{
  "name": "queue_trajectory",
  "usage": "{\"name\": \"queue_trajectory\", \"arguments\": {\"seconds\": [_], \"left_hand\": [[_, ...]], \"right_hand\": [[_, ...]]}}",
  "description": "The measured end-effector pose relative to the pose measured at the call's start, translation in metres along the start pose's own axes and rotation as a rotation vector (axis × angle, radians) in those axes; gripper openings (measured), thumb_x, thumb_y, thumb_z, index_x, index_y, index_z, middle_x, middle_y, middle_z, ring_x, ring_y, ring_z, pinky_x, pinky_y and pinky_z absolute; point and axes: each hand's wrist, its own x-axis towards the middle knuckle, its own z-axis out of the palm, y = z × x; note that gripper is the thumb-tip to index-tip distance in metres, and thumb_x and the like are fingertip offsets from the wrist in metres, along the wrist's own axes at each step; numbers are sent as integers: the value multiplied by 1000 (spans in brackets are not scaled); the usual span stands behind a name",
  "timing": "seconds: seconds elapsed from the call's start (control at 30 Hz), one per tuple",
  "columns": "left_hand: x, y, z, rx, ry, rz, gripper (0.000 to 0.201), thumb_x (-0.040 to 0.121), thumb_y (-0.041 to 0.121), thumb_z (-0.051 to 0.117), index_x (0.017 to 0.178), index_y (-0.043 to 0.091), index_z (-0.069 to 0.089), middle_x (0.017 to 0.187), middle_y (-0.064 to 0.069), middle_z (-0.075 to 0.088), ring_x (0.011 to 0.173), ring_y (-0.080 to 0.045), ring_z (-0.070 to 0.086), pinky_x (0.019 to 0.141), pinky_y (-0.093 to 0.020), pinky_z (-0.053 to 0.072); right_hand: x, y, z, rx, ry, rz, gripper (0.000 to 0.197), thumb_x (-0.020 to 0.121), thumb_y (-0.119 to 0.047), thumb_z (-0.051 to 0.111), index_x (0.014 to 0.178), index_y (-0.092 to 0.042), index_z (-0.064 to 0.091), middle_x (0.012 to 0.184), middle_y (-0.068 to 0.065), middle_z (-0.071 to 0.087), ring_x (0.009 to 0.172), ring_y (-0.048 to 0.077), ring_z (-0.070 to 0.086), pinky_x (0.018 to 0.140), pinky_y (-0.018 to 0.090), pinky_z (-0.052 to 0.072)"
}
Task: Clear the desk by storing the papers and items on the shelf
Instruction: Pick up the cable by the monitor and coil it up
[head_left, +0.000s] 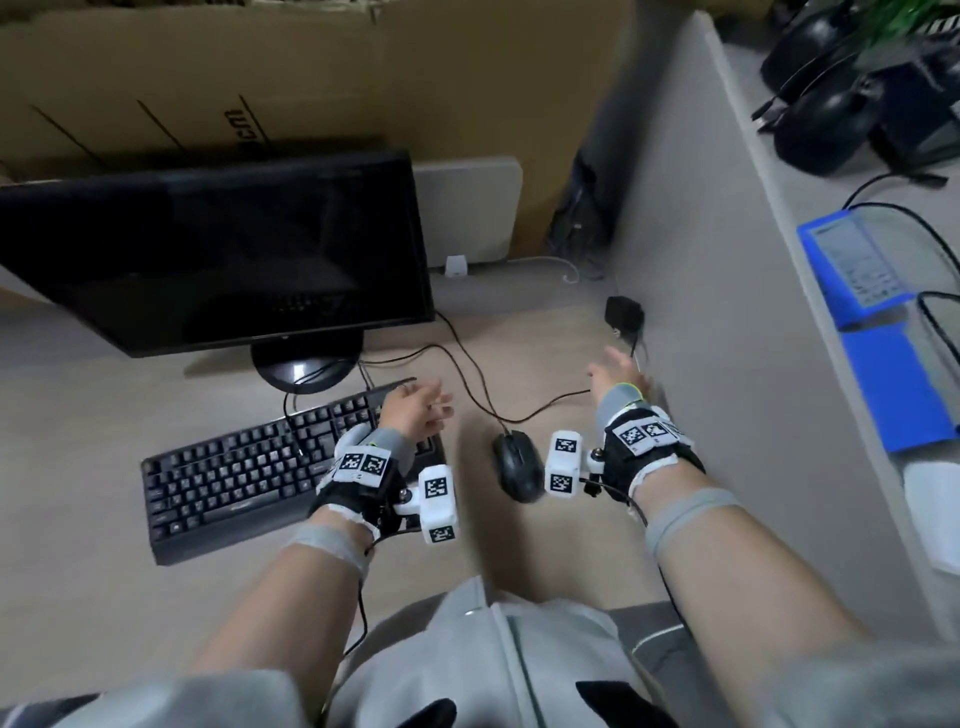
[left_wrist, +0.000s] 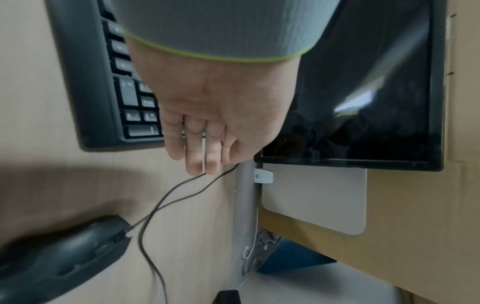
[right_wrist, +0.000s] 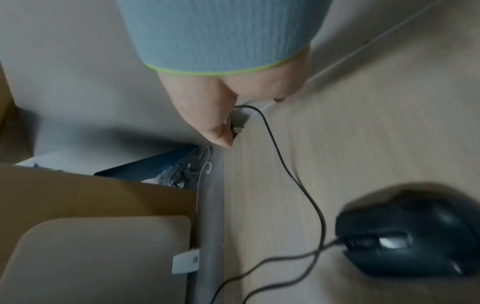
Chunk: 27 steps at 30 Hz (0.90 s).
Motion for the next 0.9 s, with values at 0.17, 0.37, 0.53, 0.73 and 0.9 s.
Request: {"name": "queue_trajectory", "arguments": {"seconds": [0.17, 0.37, 0.53, 0.73, 0.9], "left_hand": [[6, 24, 23, -21, 23, 48, 1, 99, 20, 52, 99, 19, 51, 85, 1, 64, 51, -4, 64, 68, -25, 43], [-7, 31, 16, 17, 53, 112, 17, 95, 22, 52, 93, 12, 66, 87, 0, 68, 74, -14, 58, 72, -27, 41], [-28, 43, -12, -8, -17, 144, 51, 97, 51, 41, 100, 9, 71, 91, -2, 73, 91, -19, 65, 85, -30, 48], [-53, 65, -78, -515, 5, 139, 35, 104, 30, 39, 86, 8, 60, 68, -7, 65, 59, -20, 63, 54, -25, 54], [-70, 70, -162, -477, -91, 150, 40, 104, 33, 33, 87, 8, 60, 49, 3, 47, 39, -11, 39, 41, -17, 35]], "right_hand": [[14, -14, -7, 178, -104, 19, 35, 88, -15, 61, 123, -9, 66, 103, 3, 66, 87, 21, 59, 78, 25, 43], [-49, -65, 26, 534, -449, -162, 22, 96, 7, 37, 92, -9, 52, 75, 11, 60, 38, 10, 48, 50, 23, 48], [-134, -97, 37, 281, -853, -367, 17, 93, -2, 50, 107, -10, 44, 79, 10, 71, 33, 12, 33, 44, 26, 45], [-217, -92, 75, 77, -1104, -468, 6, 97, -12, 54, 99, -6, 55, 81, 7, 74, 34, 10, 43, 47, 25, 51], [-257, -76, 117, -151, -1038, -479, 23, 96, -31, 58, 85, -14, 70, 60, -3, 59, 39, 8, 35, 44, 19, 38]]}}
